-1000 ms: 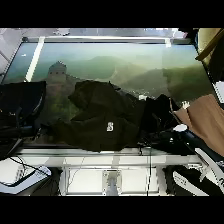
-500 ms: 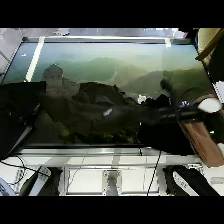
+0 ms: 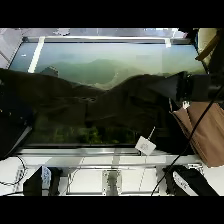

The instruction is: Fold the clothes and pants, and hang the long-sleeved shirts on hangers.

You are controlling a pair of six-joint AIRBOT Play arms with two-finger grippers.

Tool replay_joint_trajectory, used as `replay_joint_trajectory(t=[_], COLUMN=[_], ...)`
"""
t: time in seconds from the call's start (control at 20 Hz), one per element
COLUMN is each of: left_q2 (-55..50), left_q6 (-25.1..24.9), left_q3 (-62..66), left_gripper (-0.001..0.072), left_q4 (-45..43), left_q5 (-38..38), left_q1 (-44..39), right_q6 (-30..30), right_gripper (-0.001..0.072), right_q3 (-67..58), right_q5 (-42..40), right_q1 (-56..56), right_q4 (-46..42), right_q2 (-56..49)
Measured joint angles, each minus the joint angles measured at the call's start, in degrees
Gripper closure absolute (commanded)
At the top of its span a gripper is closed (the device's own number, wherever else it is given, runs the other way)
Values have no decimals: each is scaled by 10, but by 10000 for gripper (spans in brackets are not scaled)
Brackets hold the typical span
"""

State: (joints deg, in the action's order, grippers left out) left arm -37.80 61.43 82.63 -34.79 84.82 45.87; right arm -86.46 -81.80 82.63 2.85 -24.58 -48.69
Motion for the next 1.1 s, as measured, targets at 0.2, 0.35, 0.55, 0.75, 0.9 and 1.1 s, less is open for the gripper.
replay_joint_trajectory(t=[0.2, 0.35, 0.55, 0.75, 0.9, 1.1], left_q2=[-54, -100, -147, -202, -256, -338], left_q6=[54, 81, 94, 101, 101, 105], left_q3=[108, 170, 212, 224, 226, 228], left_gripper=[703, 703, 702, 702, 702, 702], left_q4=[-144, -213, -247, -264, -287, -304], left_q5=[-17, -39, -54, -60, -62, -83], left_q1=[-75, -115, -162, -220, -262, -302], right_q6=[-57, -85, -98, -99, -67, 7], right_gripper=[681, 682, 684, 684, 684, 684], right_q3=[-26, -33, -39, -40, -41, -43], right_q5=[5, 3, -12, 3, 1, -75], right_q1=[0, 0, 0, 0, 0, -10], right_q4=[4, 54, 79, -3, -32, -48], right_q2=[-20, -34, -42, -81, -153, -280])
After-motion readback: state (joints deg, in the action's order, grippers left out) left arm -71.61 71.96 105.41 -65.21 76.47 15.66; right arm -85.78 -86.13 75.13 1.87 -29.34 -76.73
